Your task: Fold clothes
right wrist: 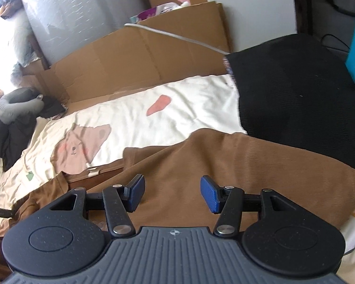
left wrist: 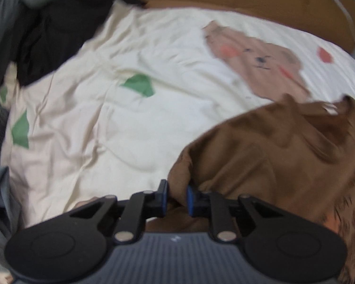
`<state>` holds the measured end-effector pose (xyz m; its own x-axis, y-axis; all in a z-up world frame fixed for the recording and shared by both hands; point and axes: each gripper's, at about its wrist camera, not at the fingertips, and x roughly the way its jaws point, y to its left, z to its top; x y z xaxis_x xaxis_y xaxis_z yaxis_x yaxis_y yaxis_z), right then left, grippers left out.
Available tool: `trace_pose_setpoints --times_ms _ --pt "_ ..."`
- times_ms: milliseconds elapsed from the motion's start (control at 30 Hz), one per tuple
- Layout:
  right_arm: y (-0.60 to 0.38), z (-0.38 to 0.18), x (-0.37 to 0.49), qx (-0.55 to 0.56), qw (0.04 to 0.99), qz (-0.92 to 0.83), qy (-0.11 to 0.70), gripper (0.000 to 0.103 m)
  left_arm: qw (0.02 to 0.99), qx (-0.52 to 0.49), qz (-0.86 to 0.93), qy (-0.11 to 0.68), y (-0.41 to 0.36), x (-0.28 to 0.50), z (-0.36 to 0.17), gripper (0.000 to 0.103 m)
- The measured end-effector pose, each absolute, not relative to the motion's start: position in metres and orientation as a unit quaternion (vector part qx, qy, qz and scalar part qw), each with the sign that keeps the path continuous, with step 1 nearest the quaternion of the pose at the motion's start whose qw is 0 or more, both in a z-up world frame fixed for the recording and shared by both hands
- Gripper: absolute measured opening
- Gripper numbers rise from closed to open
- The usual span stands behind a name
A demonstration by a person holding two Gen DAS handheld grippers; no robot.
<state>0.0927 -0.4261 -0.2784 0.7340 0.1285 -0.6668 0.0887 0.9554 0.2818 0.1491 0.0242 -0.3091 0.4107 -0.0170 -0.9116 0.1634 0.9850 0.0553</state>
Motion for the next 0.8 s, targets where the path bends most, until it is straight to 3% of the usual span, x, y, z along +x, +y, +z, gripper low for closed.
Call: trace_pose_setpoints --times_ms 267,500,633,800 --pt "-0.419 -0.278 0.094 0.123 0.918 0.021 0.376 0.059 0.845 0.061 -0.096 0.523 0.022 0.118 -0.3 0.016" --pt "-0.422 -0.283 0.095 0.134 0.915 0.02 0.381 0.059 0.854 0.022 -0.101 0.51 0.028 0.131 -0.292 0.022" --pt "-0.423 -0.282 0.097 0.134 0.916 0.022 0.378 0.059 0.85 0.016 -0.109 0.515 0.019 0.131 -0.298 0.014" --pt "-0.424 -0.283 0.097 0.138 0.914 0.019 0.381 0.059 0.835 0.024 -0.143 0.53 -0.003 0.111 -0.307 0.013"
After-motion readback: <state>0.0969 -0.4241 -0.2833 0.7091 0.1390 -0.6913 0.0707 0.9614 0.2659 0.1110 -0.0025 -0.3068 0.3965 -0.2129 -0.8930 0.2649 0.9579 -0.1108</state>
